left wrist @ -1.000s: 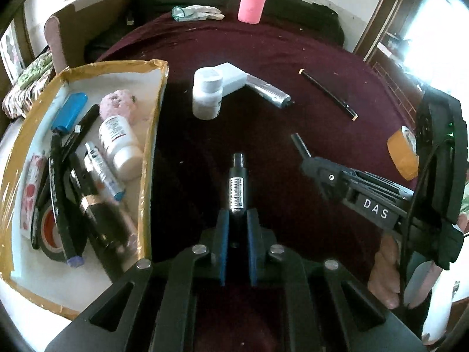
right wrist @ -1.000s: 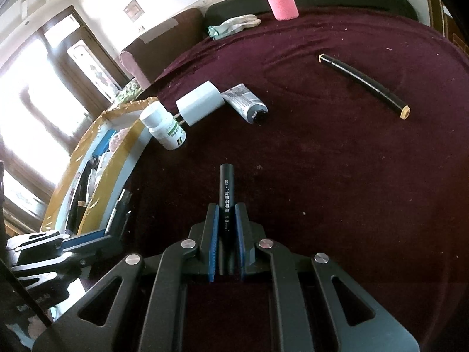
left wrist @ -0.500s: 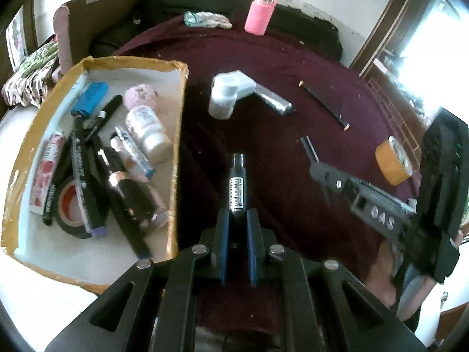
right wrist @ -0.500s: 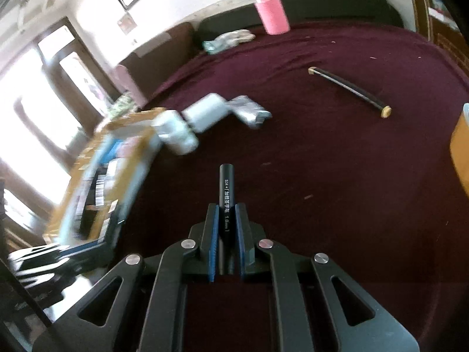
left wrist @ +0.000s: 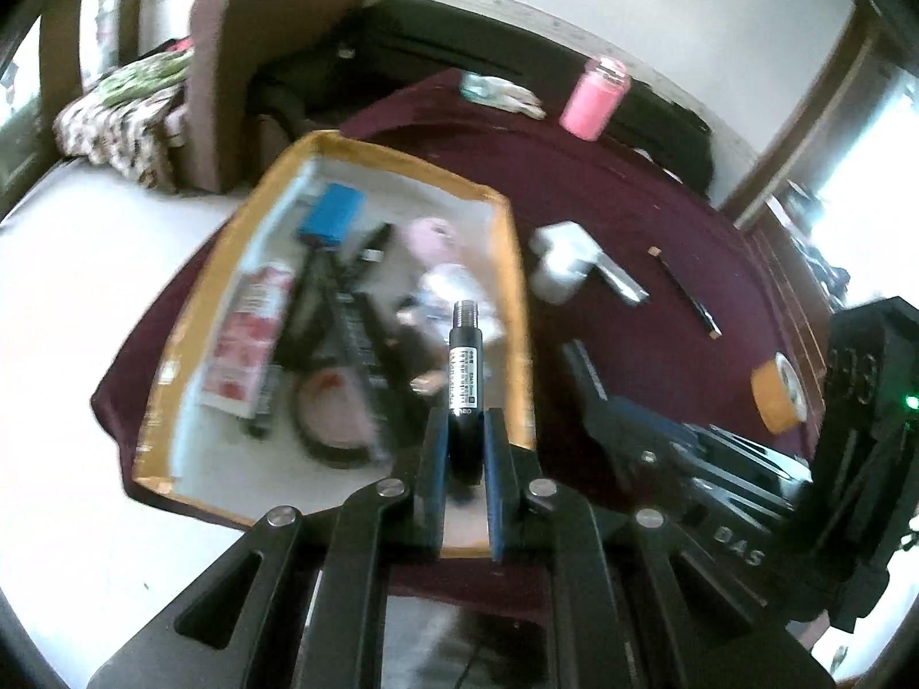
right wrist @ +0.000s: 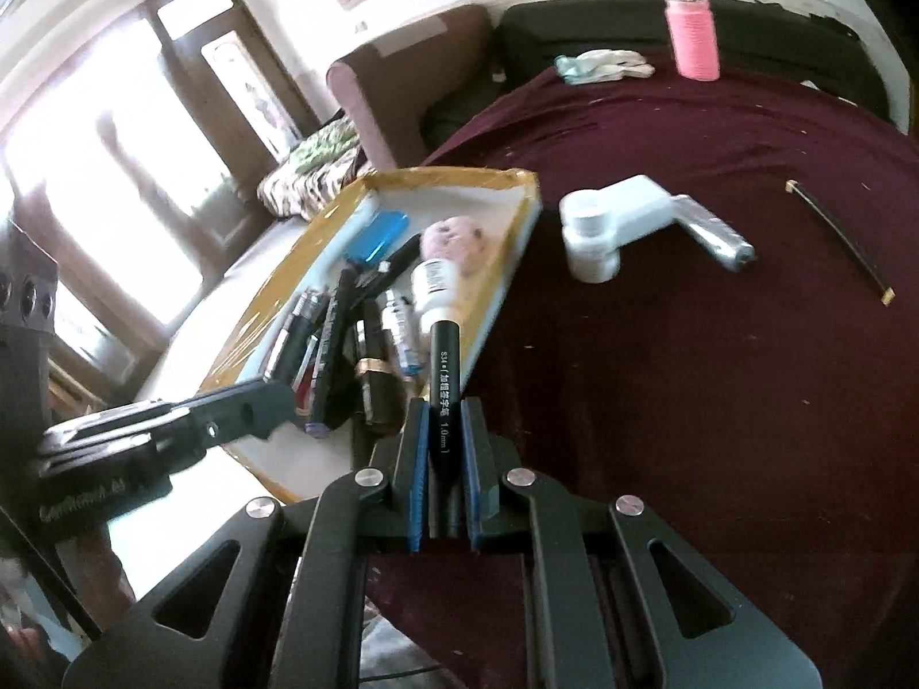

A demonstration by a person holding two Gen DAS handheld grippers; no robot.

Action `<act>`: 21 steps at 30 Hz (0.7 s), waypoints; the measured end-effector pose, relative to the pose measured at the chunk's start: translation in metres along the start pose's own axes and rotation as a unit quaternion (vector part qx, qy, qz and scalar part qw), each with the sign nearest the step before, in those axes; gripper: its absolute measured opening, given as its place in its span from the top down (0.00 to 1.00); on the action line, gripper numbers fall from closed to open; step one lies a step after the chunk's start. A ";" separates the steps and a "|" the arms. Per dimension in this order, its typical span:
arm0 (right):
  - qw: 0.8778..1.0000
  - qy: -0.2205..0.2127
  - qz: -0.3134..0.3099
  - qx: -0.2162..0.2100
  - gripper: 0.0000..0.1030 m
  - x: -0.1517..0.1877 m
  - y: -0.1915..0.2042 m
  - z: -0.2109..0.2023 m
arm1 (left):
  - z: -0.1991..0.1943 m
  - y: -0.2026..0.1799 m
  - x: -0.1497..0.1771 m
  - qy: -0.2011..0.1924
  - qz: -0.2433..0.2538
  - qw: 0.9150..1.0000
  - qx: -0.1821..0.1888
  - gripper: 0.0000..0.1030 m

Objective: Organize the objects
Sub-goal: 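Carry both black pens over the tray and lower them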

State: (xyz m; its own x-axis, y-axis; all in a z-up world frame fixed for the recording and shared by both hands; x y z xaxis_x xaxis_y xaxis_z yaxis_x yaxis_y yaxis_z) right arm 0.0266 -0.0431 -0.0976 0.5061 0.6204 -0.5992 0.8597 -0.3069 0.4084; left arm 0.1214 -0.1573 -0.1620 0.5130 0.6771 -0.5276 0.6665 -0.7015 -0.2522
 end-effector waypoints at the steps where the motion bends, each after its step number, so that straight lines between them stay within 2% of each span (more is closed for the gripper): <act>1: 1.000 0.002 -0.003 -0.002 0.92 -0.001 0.003 0.003 | 0.001 0.008 -0.001 0.000 -0.008 1.000 -0.003 0.91; 7: 0.999 0.019 -0.028 -0.007 0.92 -0.009 0.027 0.021 | 0.006 0.034 -0.012 -0.002 -0.033 0.999 -0.008 0.91; 12: 0.998 0.034 -0.049 0.010 0.92 -0.017 0.044 0.041 | 0.013 0.051 -0.021 -0.002 -0.042 0.999 -0.015 0.91; 21: 0.997 0.046 -0.067 0.015 0.91 -0.026 0.054 0.064 | 0.031 0.070 -0.026 0.015 -0.047 0.999 -0.024 0.91</act>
State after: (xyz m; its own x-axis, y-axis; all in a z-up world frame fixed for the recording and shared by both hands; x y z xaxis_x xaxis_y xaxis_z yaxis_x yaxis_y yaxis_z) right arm 0.0643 -0.1217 -0.1041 0.3798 0.7203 -0.5805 0.9213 -0.2379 0.3077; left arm 0.1383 -0.2308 -0.1910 0.4630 0.7461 -0.4785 0.7371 -0.6239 -0.2596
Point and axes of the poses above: each gripper's, at about its wrist camera, not at the fingertips, and z roughly the way its jaws point, y to its left, x to its underside, the point moved 8 cm from there along z, roughly the way its jaws point, and after that the axes turned 4 degrees about -x, right-handed, at the moved point
